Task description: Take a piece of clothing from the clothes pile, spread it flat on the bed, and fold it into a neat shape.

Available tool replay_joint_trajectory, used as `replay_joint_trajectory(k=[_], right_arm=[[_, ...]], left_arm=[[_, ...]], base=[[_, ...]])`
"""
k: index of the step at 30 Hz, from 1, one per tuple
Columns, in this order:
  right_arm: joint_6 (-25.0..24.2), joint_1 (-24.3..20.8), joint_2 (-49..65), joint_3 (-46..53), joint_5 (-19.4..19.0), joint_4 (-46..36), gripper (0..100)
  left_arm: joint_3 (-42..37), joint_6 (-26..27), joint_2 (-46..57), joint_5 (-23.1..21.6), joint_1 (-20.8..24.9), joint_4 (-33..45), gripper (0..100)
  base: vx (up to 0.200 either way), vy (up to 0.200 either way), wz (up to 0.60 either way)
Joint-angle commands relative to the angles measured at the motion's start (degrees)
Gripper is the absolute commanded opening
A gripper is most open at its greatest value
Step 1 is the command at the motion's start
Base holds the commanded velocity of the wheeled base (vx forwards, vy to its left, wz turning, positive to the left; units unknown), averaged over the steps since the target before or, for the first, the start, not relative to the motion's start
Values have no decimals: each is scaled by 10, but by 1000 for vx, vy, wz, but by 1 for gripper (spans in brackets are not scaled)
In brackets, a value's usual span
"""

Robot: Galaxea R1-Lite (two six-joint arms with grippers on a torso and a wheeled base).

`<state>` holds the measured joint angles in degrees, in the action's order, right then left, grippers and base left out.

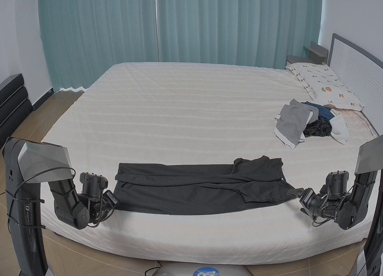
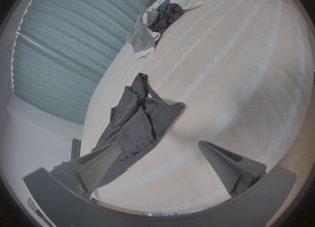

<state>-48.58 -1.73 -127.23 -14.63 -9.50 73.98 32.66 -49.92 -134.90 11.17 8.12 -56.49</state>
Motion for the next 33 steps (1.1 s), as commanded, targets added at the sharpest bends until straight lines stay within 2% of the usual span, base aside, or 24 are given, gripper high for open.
replay_joint_trajectory(k=[1, 13, 22, 27, 28, 33], right_arm=[[1, -4, -17, -1, 7, 0, 100], [-1, -9, -38, -23, 18, 1, 100], [-4, -12, -79, -80, 62, 0, 100], [-3, -13, -94, -95, 63, 1, 100], [-3, -13, -97, -99, 66, 1, 0], [-3, -24, -91, -86, 79, 0, 0]], left_arm=[[-19, 1, -3, 6, -3, 2, 0], [-16, 2, -2, 12, -7, 1, 0], [-11, 1, -1, 10, -18, 0, 0], [-11, 0, -1, 8, -18, 0, 0], [-11, 0, -1, 8, -18, 0, 0], [-11, 0, -1, 7, -18, 0, 0]], base=[[0, 0, 0], [0, 0, 0], [0, 0, 0], [0, 0, 0], [0, 0, 0], [0, 0, 0]])
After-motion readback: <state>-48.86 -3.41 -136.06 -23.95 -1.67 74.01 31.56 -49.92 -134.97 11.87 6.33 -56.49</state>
